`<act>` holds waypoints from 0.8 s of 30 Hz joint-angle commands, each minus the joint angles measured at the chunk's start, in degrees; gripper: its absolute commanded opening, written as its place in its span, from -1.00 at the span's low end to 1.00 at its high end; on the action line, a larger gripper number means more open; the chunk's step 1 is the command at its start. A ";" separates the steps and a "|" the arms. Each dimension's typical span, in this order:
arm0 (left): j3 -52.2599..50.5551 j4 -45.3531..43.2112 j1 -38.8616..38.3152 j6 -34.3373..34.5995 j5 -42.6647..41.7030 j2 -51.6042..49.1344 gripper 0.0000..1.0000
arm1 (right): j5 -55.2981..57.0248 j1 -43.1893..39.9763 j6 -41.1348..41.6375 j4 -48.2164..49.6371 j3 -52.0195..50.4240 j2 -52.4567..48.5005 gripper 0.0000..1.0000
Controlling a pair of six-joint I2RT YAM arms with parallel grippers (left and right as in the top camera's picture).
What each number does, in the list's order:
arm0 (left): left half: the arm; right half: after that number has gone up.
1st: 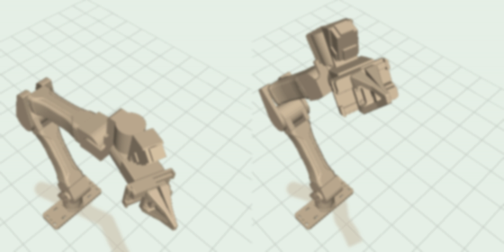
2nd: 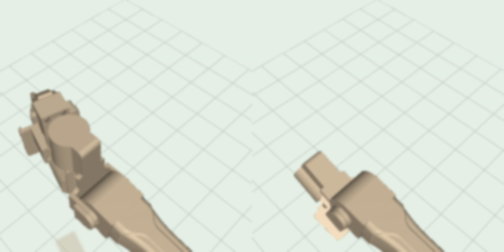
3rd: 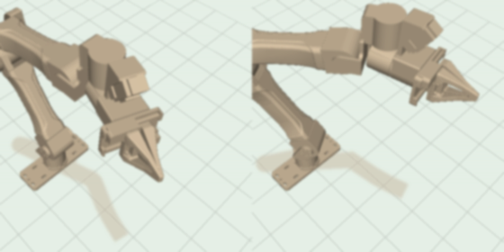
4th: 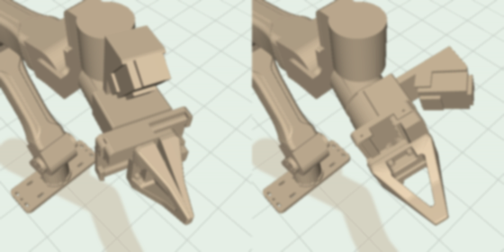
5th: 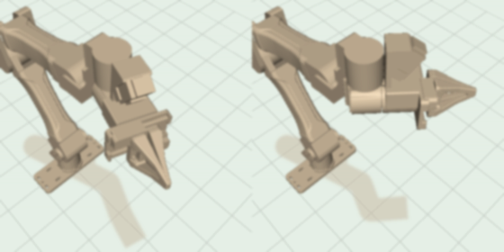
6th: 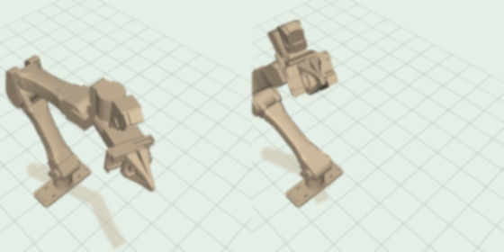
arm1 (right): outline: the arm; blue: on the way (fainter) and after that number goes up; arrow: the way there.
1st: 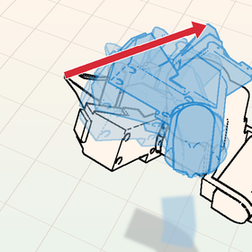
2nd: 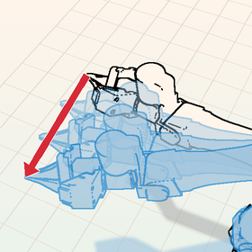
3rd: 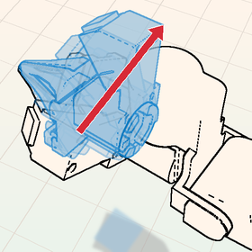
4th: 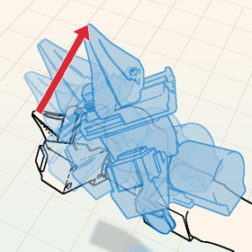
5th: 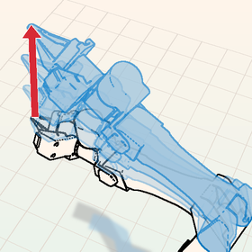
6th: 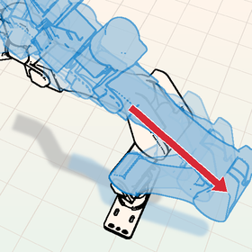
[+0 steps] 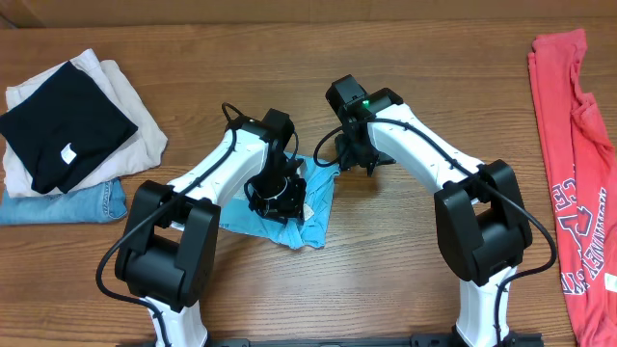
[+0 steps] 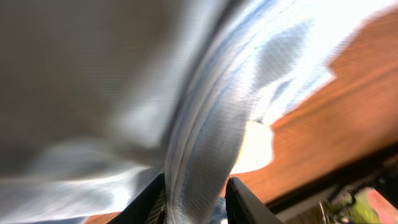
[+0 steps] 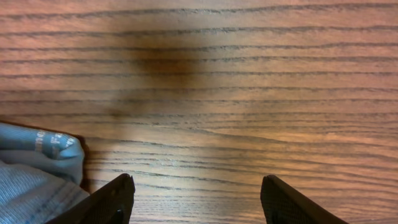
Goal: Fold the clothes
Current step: 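Press and tidy the folded bundle with both grippers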
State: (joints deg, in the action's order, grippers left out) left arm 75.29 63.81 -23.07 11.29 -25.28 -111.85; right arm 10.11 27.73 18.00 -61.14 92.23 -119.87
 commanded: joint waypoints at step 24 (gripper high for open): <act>0.35 -7.30 14.40 -0.76 18.25 14.25 -0.06 | -33.92 5.22 -15.47 -7.30 -2.34 9.81 0.39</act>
State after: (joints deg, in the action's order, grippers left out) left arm 75.31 57.91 -12.23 8.88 -9.91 -96.64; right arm -18.81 29.74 4.99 -68.77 91.72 -111.04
